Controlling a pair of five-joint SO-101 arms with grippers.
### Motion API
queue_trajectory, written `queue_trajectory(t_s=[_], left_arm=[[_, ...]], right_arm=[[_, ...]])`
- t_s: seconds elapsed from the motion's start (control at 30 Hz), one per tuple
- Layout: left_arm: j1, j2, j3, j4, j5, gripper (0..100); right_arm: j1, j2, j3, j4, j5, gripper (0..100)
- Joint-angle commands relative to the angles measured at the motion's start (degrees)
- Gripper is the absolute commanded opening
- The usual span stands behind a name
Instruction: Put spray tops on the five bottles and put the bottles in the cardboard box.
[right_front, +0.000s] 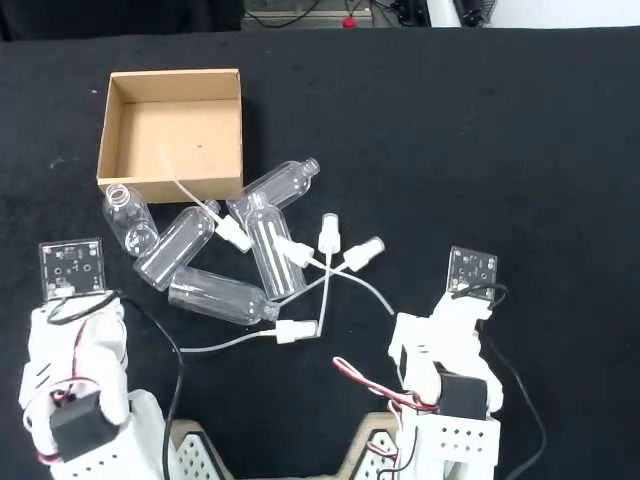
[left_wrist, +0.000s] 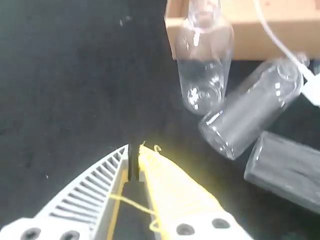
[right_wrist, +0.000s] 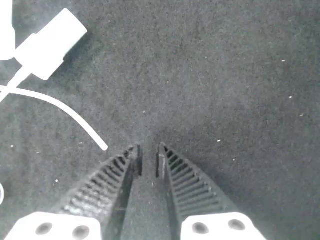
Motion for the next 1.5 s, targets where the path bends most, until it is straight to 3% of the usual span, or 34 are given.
queue_trajectory(t_s=[0.0, 0.07, 0.13, 0.53, 0.87, 1.47], left_arm=[[1.19, 0.18, -5.32, -0.97, 2.9, 18], [0.92, 0.18, -5.23, -3.25, 7.12, 28], [1.01, 0.18, -5.05, -5.54, 10.02, 30], [1.45, 0.18, -6.2, -8.44, 10.55, 29], [7.87, 0.26, -4.88, -8.09, 10.29, 29], [7.87, 0.26, -0.04, -8.44, 10.29, 29]], right_arm=[[0.88, -5.49, -0.48, 0.7, -0.18, 6.0], [0.88, -5.49, -0.48, 0.7, -0.18, 6.0], [0.88, -5.49, -0.48, 0.7, -0.18, 6.0], [0.88, -5.49, -0.48, 0.7, -0.18, 6.0], [0.88, -5.49, -0.48, 0.7, -0.18, 6.0], [0.88, -5.49, -0.48, 0.7, -0.18, 6.0]])
